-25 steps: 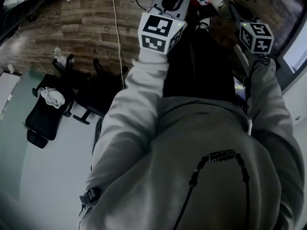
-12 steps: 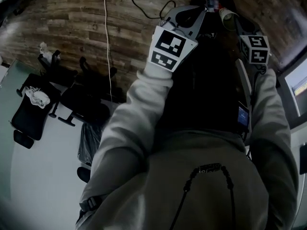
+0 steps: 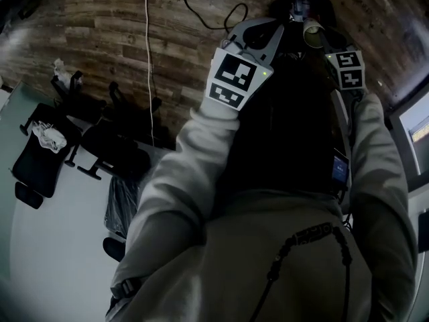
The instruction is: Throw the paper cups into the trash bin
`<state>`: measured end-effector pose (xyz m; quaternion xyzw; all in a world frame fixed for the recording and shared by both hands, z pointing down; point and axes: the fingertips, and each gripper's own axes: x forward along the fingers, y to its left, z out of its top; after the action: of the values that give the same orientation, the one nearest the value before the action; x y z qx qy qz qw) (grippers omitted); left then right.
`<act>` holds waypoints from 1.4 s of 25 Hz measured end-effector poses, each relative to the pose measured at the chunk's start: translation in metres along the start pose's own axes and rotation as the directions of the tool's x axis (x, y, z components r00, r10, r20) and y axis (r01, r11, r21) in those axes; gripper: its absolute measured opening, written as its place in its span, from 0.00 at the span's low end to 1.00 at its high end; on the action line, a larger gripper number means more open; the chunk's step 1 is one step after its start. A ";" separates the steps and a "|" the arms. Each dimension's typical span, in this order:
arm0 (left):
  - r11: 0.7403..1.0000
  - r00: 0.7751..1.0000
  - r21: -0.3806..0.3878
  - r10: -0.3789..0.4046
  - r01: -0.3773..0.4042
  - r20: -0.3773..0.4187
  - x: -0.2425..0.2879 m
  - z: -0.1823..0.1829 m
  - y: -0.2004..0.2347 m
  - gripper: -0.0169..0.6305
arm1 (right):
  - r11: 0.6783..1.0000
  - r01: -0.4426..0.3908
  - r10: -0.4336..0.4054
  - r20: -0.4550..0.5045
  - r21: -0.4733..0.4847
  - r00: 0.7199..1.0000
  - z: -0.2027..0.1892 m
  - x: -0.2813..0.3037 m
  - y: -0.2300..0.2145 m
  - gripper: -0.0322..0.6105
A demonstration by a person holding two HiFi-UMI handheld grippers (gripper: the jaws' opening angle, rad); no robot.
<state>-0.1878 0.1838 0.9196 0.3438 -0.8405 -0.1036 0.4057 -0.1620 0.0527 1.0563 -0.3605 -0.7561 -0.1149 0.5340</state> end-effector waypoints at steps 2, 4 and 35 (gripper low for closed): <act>1.000 1.000 -0.002 0.002 -0.002 0.011 0.000 0.004 -0.001 0.03 | 1.000 -0.020 0.019 0.019 0.022 1.000 0.002 -0.004 0.001 0.22; 1.000 1.000 -0.003 -0.002 0.002 0.019 0.001 0.007 -0.003 0.03 | 0.998 -0.031 0.030 0.031 0.062 0.999 0.001 -0.007 -0.002 0.32; 0.998 0.998 0.042 0.048 -0.050 0.042 -0.165 0.165 -0.115 0.03 | 0.983 -0.053 -0.003 0.303 0.176 0.953 0.172 -0.300 0.035 0.08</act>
<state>-0.1835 0.1903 0.6595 0.3298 -0.8588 -0.0825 0.3833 -0.2128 0.0469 0.7119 -0.3331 -0.8313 0.0179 0.4445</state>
